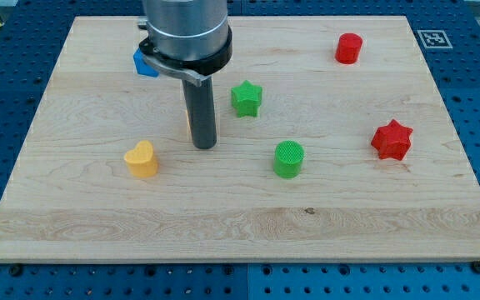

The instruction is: Place the yellow hexagon at the bottom left side of the green star

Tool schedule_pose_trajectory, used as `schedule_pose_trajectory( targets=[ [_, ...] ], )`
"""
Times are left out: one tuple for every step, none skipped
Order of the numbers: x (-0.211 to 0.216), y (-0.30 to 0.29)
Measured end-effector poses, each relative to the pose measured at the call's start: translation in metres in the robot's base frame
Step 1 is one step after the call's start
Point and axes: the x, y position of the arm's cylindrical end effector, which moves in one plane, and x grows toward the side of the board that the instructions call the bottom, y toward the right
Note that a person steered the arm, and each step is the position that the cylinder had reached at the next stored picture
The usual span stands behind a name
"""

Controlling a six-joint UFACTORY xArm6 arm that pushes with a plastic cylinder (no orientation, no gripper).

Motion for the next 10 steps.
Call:
schedule_pose_trajectory(
  targets=[
    [-0.018,-0.013],
    [-0.021,-0.013],
    [-0.005,-0.033],
    [-0.005,-0.068],
    [-0.017,-0.075],
    [-0.040,-0.074],
    [-0.059,-0.066],
    [-0.074,-0.041],
    [-0.083,-0.011],
    [-0.077,-0.022]
  ],
)
